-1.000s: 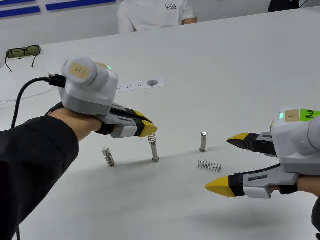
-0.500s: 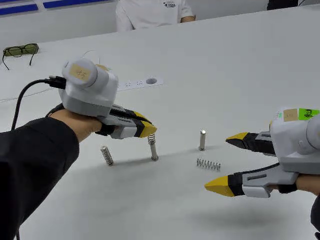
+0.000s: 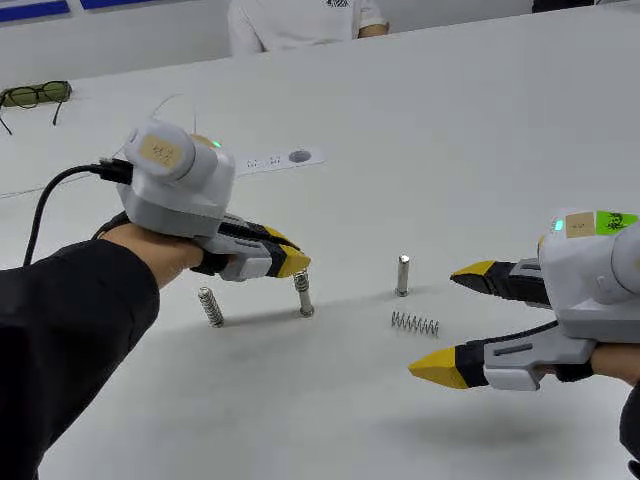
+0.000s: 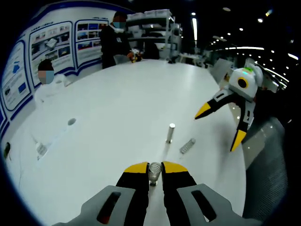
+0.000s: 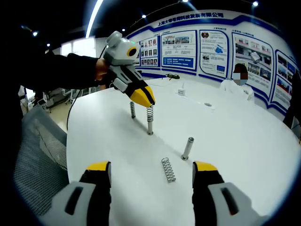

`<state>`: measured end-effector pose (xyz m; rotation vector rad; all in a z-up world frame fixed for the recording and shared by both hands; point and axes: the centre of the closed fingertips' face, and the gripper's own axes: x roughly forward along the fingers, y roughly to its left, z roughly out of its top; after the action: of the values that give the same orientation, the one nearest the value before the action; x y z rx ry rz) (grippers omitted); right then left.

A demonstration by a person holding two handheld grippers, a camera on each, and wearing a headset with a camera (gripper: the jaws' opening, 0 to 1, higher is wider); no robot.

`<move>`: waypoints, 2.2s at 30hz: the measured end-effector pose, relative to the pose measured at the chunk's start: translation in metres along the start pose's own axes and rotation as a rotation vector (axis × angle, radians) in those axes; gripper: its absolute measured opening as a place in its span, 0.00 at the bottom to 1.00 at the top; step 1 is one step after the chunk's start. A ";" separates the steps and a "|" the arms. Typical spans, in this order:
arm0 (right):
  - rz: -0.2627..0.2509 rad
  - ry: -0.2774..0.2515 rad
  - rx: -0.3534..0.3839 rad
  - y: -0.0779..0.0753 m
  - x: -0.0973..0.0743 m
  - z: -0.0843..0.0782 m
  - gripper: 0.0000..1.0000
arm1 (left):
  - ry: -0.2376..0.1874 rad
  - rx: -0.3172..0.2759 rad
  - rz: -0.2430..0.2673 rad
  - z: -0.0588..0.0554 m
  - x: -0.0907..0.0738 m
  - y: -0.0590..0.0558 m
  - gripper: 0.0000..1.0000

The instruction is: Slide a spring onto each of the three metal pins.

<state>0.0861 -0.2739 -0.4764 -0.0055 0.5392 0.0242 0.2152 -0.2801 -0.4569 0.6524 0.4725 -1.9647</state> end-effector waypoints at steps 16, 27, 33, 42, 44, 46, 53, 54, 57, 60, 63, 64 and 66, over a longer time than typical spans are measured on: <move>0.003 0.005 0.007 0.000 0.000 -0.002 0.71 | 0.032 0.010 0.007 -0.013 0.012 0.001 0.09; 0.008 0.015 0.010 0.000 0.002 -0.005 0.71 | 0.047 0.020 0.016 -0.021 0.016 0.002 0.09; 0.010 0.019 0.011 0.000 0.002 -0.007 0.71 | 0.061 0.032 0.017 -0.026 0.018 0.002 0.10; 0.013 0.025 0.010 0.001 0.003 -0.009 0.70 | 0.079 0.056 0.020 -0.030 0.021 0.003 0.10; 0.014 0.024 0.011 0.001 0.003 -0.009 0.70 | 0.076 0.058 0.021 -0.030 0.021 0.003 0.10; 0.015 0.024 0.011 0.001 0.003 -0.008 0.70 | 0.078 0.061 0.022 -0.030 0.022 0.004 0.10; 0.013 0.026 0.011 0.000 0.002 -0.009 0.70 | 0.085 0.077 0.027 -0.030 0.022 0.004 0.13; 0.014 0.025 0.011 0.000 0.002 -0.009 0.70 | 0.083 0.076 0.026 -0.030 0.022 0.004 0.15; 0.013 0.027 0.011 0.000 0.002 -0.009 0.70 | 0.078 0.074 0.024 -0.029 0.021 0.004 0.16; 0.014 0.027 0.011 0.000 0.002 -0.009 0.70 | 0.066 0.072 0.027 -0.026 0.018 0.005 0.18; 0.014 0.027 0.011 0.001 0.002 -0.009 0.70 | 0.055 0.076 0.027 -0.023 0.014 0.005 0.19; 0.014 0.027 0.010 0.001 0.002 -0.009 0.70 | 0.051 0.077 0.028 -0.022 0.012 0.005 0.20; 0.015 0.029 0.010 0.001 0.002 -0.009 0.70 | 0.043 0.086 0.027 -0.018 0.010 0.004 0.20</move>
<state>0.0832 -0.2733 -0.4855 0.0080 0.5680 0.0358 0.2195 -0.2782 -0.4774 0.7532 0.4046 -1.9571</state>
